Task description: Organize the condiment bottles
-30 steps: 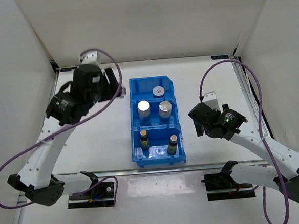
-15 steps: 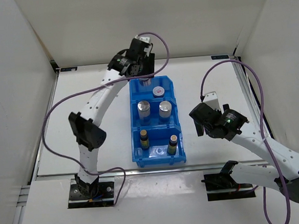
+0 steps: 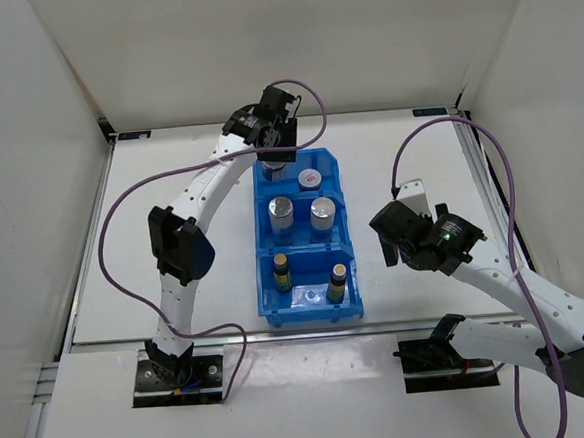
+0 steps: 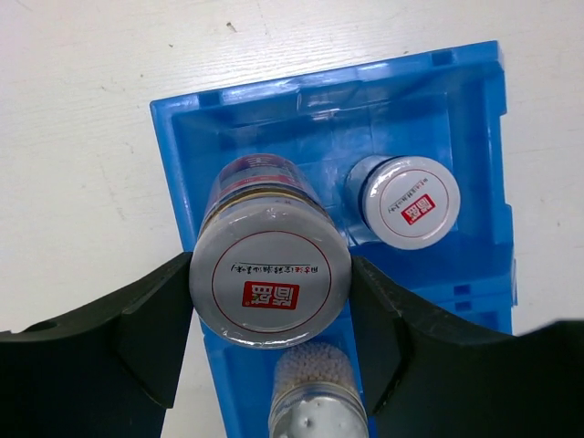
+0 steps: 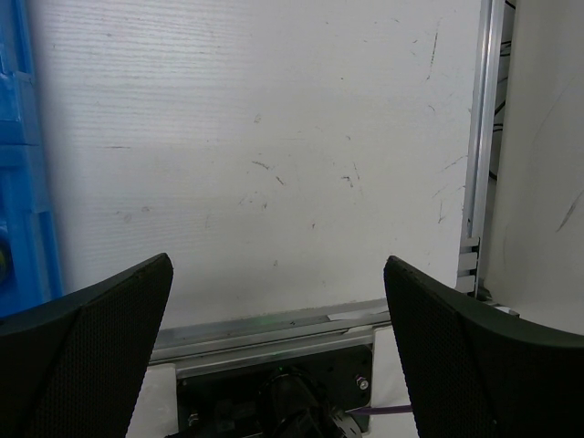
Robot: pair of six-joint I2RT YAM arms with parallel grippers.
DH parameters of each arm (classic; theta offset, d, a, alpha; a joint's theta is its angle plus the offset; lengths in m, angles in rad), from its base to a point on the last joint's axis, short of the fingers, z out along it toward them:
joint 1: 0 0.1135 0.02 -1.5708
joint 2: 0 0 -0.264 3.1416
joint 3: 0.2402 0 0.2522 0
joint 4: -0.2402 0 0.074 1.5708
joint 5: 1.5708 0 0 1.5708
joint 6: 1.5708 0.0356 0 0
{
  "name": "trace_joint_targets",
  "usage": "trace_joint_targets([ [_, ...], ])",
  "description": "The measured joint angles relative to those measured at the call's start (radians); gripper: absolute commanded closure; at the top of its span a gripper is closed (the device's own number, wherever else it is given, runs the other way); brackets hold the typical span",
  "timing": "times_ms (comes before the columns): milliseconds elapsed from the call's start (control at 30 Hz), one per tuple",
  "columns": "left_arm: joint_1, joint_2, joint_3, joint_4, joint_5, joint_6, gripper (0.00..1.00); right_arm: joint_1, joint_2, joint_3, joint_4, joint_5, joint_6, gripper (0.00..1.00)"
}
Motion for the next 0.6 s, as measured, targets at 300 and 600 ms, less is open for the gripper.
trace_joint_targets([
  [300,0.056,0.064,-0.140,0.074,0.076,-0.045,0.88,0.000,0.000,0.000,0.000,0.000,0.000,0.00],
  [600,0.093,0.089,-0.214,0.156,0.196,-0.080,0.00,0.000,0.000,0.000,0.001,-0.004,0.000,0.00],
])
